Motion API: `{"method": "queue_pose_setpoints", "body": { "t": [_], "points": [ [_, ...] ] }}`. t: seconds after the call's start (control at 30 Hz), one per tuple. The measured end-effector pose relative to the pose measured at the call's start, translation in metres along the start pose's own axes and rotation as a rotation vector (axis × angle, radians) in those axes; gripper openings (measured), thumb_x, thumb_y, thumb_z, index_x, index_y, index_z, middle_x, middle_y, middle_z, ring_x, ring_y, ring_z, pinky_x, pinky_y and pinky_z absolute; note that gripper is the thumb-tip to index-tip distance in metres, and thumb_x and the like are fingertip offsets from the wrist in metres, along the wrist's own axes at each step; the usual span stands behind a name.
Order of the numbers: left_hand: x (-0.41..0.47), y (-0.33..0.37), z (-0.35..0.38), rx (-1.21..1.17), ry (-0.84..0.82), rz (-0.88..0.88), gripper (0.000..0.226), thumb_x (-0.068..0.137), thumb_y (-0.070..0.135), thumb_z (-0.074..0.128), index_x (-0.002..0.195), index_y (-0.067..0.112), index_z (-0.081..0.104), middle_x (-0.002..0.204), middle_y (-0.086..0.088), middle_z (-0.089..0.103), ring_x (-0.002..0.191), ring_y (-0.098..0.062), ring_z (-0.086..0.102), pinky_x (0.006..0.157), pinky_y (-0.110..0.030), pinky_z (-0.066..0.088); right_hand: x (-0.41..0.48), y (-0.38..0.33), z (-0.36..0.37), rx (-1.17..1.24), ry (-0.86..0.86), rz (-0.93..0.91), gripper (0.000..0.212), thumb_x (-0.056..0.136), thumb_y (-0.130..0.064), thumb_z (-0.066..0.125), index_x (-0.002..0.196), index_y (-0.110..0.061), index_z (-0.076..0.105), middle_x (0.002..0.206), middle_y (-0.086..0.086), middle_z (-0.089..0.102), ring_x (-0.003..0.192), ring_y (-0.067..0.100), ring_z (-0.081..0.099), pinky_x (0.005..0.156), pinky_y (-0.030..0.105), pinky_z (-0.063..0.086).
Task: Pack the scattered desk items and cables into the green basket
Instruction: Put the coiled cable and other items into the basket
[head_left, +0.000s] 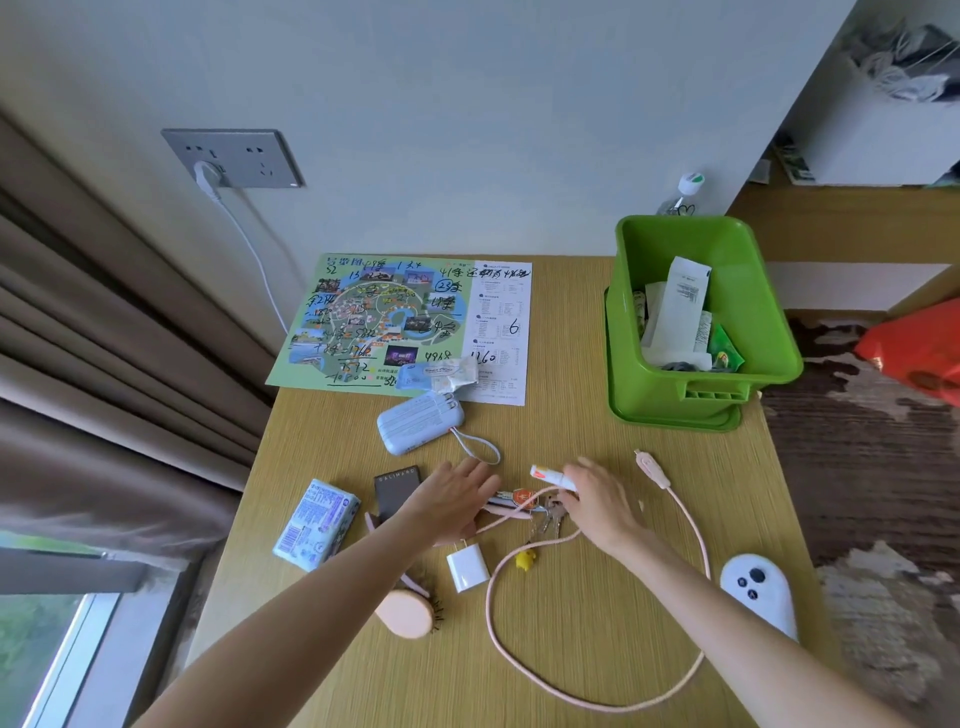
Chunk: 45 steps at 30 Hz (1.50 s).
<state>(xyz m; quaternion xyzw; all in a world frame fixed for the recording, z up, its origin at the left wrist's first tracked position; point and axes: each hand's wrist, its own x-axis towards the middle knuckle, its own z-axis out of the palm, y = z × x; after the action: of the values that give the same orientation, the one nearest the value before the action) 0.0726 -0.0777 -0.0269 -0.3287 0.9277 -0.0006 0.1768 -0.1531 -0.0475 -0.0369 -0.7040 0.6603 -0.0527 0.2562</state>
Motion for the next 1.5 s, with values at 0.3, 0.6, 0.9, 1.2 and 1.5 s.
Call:
{"method": "queue_pose_setpoints", "body": {
  "t": [0.3, 0.6, 0.9, 1.2, 1.5],
  "points": [
    [0.006, 0.004, 0.0, -0.097, -0.026, -0.098, 0.035, 0.095, 0.024, 0.049, 0.125, 0.008, 0.039, 0.119, -0.009, 0.052, 0.1, -0.025, 0.056, 0.07, -0.035, 0.046, -0.002, 0.028, -0.048, 0.263, -0.334, 0.022, 0.019, 0.07, -0.019, 0.083, 0.065, -0.023, 0.066, 0.065, -0.008, 0.059, 0.052, 0.006, 0.047, 0.054, 0.026, 0.033],
    [0.012, -0.01, -0.011, -0.208, 0.024, -0.224, 0.039, 0.094, 0.006, 0.044, 0.131, 0.017, 0.04, 0.109, -0.003, 0.062, 0.093, -0.023, 0.061, 0.065, -0.033, 0.044, -0.009, 0.031, -0.046, 0.257, -0.572, 0.158, 0.03, 0.073, -0.04, 0.08, 0.081, -0.018, 0.062, 0.072, -0.005, 0.065, 0.061, 0.006, 0.055, 0.06, 0.025, 0.039],
    [0.011, -0.022, -0.026, -0.312, 0.075, -0.372, 0.026, 0.1, 0.02, 0.043, 0.125, 0.018, 0.044, 0.11, -0.002, 0.064, 0.095, -0.024, 0.062, 0.067, -0.034, 0.043, 0.01, -0.005, -0.009, 0.113, -0.131, 0.11, 0.027, 0.082, -0.03, 0.075, 0.101, -0.019, 0.059, 0.089, -0.006, 0.06, 0.063, 0.01, 0.05, 0.054, 0.024, 0.037],
    [0.002, -0.037, -0.017, -0.676, 0.023, -0.624, 0.019, 0.1, 0.024, 0.041, 0.114, 0.011, 0.039, 0.083, -0.008, 0.056, 0.07, -0.03, 0.056, 0.053, -0.038, 0.041, 0.005, -0.011, -0.001, -0.076, -0.072, 0.078, 0.03, 0.082, -0.04, 0.073, 0.088, -0.017, 0.055, 0.075, -0.006, 0.055, 0.062, 0.012, 0.049, 0.055, 0.024, 0.033],
    [0.0, -0.023, 0.004, -0.872, 0.052, -0.691, 0.023, 0.098, 0.016, 0.042, 0.119, 0.008, 0.041, 0.092, -0.008, 0.059, 0.075, -0.024, 0.052, 0.056, -0.034, 0.036, 0.002, 0.004, -0.01, 0.014, 0.111, 0.255, 0.022, 0.092, -0.035, 0.062, 0.085, -0.016, 0.054, 0.088, -0.001, 0.056, 0.066, 0.016, 0.05, 0.047, 0.025, 0.026]
  ]
}}
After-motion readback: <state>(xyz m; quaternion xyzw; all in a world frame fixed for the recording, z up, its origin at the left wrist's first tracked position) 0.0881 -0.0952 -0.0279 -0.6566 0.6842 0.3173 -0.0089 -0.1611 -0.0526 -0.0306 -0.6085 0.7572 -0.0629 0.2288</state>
